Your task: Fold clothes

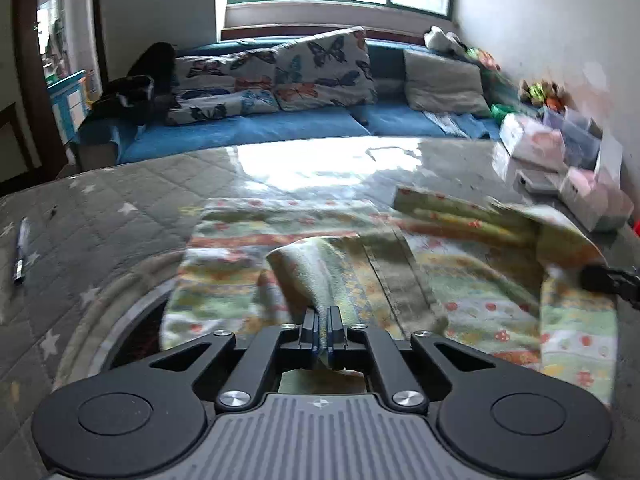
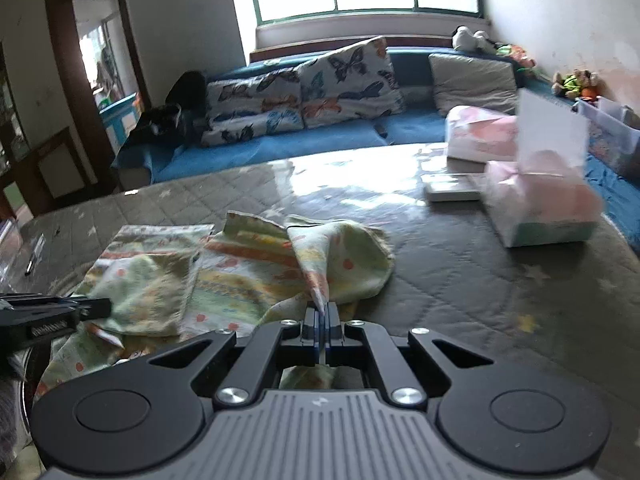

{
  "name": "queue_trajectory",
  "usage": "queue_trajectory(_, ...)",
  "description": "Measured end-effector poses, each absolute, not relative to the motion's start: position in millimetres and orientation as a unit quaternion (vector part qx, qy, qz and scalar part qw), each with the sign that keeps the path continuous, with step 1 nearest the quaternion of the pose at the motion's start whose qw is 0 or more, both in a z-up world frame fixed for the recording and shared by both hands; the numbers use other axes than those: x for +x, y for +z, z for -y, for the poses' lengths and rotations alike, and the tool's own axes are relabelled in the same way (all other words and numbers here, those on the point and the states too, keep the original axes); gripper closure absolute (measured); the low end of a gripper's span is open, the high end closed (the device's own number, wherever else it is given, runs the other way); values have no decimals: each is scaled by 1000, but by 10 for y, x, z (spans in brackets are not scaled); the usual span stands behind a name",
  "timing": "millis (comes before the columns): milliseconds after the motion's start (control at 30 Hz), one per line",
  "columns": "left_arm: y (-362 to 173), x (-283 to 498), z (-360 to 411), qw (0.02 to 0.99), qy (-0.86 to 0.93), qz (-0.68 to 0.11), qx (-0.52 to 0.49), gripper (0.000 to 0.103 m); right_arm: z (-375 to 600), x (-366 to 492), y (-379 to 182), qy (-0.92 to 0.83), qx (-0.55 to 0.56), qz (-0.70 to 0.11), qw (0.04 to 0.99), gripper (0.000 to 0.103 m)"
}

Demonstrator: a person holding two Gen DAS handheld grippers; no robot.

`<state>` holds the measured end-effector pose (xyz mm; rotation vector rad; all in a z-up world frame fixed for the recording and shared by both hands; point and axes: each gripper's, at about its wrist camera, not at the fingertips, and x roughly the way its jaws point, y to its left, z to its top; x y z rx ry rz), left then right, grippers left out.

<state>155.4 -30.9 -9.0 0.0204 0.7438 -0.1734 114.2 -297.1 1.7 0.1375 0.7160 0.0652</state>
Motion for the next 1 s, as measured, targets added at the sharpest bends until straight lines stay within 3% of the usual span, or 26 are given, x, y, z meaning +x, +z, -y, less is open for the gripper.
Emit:
queue_trajectory(400, 432, 651, -841, 951, 30, -299, -74, 100, 3575, 255, 122, -27, 89, -319, 943, 101)
queue_trajectory(567, 335, 159, -1371, 935, 91, -327, -105, 100, 3726, -6, -88, -56, 81, -353, 931, 100)
queue_trajectory(767, 67, -96, -1653, 910, 134, -372, -122, 100, 3943, -115, -273, -87, 94, -380, 916, 81)
queue_trajectory(867, 38, -107, -1664, 905, 132, -385, -126, 99, 3956, -94, -221, -95, 84, -368, 921, 78)
queue_trajectory(967, 49, -80, -1651, 906, 138, -383, -119, 95, 3916, -2, -169, -81, 63, -353, 930, 56)
queue_trajectory(1000, 54, -81, -1663, 906, 143, -381, -119, 95, 3868, 52, -164, -76, 53, -352, 932, 54)
